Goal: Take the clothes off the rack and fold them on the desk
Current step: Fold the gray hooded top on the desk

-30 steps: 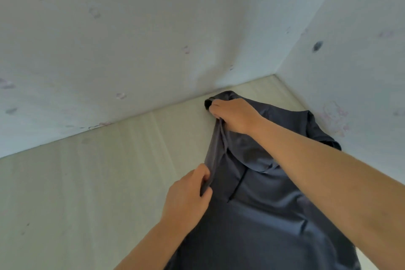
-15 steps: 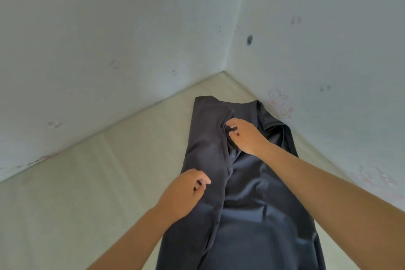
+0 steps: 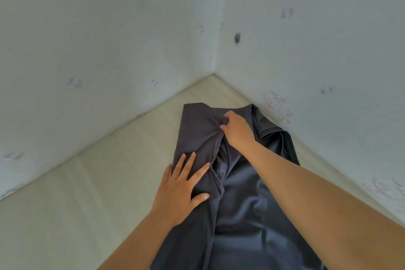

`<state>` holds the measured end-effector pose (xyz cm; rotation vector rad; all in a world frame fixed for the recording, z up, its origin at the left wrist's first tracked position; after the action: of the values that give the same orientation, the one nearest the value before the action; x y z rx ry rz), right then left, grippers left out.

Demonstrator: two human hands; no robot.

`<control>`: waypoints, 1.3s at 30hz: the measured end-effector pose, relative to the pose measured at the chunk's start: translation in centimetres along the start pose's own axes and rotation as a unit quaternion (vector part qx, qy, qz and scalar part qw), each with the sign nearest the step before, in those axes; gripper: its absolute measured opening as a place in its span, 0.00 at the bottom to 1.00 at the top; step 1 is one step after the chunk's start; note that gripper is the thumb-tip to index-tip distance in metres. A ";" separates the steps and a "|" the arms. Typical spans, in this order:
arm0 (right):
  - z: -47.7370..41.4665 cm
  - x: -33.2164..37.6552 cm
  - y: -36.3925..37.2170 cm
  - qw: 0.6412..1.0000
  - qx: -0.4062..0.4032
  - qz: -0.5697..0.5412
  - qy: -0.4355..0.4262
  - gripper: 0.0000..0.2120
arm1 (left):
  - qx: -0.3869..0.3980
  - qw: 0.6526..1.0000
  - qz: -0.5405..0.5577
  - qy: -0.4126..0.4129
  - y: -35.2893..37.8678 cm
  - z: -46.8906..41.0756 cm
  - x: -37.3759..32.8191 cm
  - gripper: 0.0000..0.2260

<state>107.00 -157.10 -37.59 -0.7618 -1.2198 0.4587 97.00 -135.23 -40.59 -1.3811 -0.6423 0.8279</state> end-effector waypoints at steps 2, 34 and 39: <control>0.1 -1.3 -1.1 1.000 -0.007 -0.006 0.003 0.10 | -0.015 1.000 -0.005 -0.014 0.2 0.1 0.0 0.30; 17.5 -12.1 -11.3 0.981 0.003 -0.112 0.159 0.16 | 0.101 0.753 0.617 -0.205 -8.4 -21.9 -13.5 0.07; 18.8 -4.8 -11.2 0.983 0.019 -0.175 0.059 0.16 | 0.039 0.835 0.530 -0.142 -13.7 -23.8 -8.7 0.08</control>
<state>86.86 -162.76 -29.78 -0.5197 -1.2000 0.1458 112.98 -156.11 -28.77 -1.5152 0.0210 1.9454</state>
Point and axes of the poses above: each hand's wrist, its own z-axis away from the middle knuckle, its own y-axis out of the palm, x = y × z, the point moved 2 cm from there along -z, towards the middle knuckle, and after that the axes turned 7 degrees about -z, right-handed, at the moved point
